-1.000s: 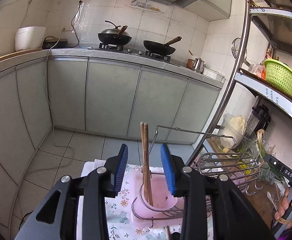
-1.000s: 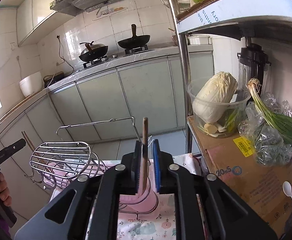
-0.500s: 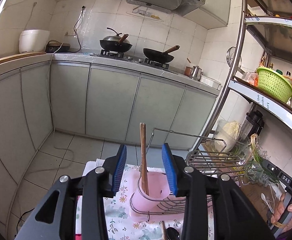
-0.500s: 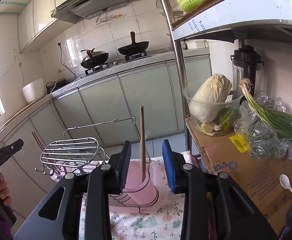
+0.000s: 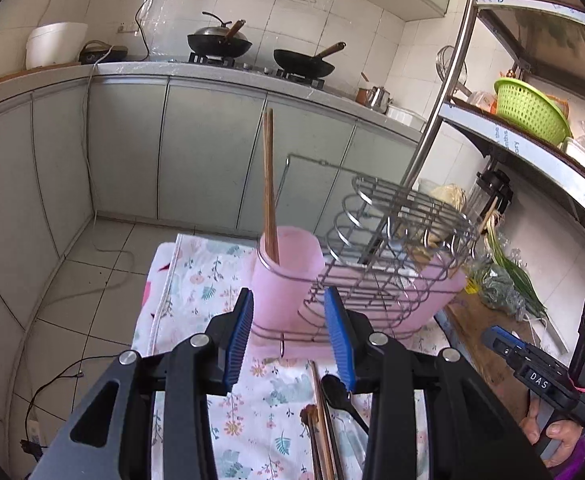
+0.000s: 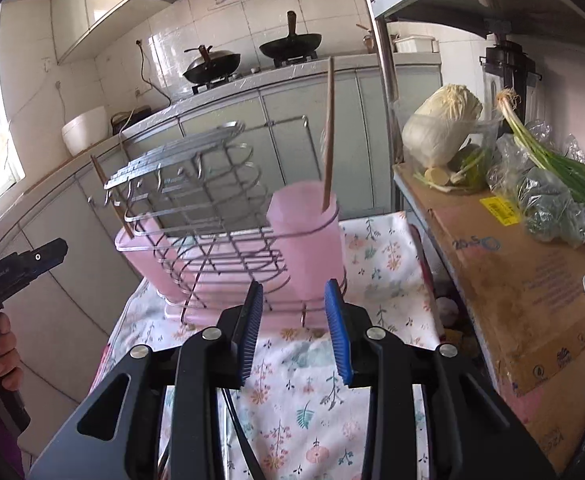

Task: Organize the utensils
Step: 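Lower the right gripper to the cloth and close on the black spoon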

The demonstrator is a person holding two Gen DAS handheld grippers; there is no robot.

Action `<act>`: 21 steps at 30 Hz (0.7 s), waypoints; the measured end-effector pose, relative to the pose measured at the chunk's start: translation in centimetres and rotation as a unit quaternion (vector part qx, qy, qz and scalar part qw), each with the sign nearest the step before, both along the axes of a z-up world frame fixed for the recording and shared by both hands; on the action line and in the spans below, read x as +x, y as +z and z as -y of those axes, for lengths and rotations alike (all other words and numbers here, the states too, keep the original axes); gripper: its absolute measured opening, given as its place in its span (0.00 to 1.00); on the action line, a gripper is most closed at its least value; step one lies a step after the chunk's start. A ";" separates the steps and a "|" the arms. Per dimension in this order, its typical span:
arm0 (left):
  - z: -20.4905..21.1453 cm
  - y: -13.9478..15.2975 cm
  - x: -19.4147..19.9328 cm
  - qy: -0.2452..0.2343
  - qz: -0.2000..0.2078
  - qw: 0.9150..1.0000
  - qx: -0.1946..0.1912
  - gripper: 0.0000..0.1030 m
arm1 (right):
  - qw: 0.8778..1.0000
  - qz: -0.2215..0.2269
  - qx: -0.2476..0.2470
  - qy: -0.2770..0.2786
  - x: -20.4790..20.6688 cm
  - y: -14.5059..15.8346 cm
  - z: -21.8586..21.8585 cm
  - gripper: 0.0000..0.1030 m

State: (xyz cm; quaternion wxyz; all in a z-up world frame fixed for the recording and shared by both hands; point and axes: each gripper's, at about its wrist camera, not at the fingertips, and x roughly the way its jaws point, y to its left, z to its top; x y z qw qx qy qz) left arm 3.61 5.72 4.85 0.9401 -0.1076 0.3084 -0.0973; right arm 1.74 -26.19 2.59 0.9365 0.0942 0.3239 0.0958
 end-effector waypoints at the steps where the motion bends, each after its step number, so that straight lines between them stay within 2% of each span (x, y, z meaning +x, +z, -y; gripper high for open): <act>1: 0.2 -0.8 -0.1 -0.004 -0.009 1.000 0.002 0.35 | 1.000 -0.007 -0.002 0.007 -0.3 -0.6 -0.5 0.32; 11: 0.2 -9.3 -1.1 -0.008 -0.110 0.994 0.006 0.35 | 0.994 -0.083 -0.009 0.065 -0.6 -6.3 -4.7 0.32; 16: -0.6 -11.7 -1.4 -0.002 -0.142 0.990 0.004 0.35 | 0.990 -0.110 -0.011 0.086 -0.1 -8.1 -6.6 0.32; 21: -0.7 -12.3 -1.4 -0.004 -0.150 0.989 0.004 0.35 | 0.986 -0.129 -0.013 0.102 0.4 -9.5 -7.9 0.32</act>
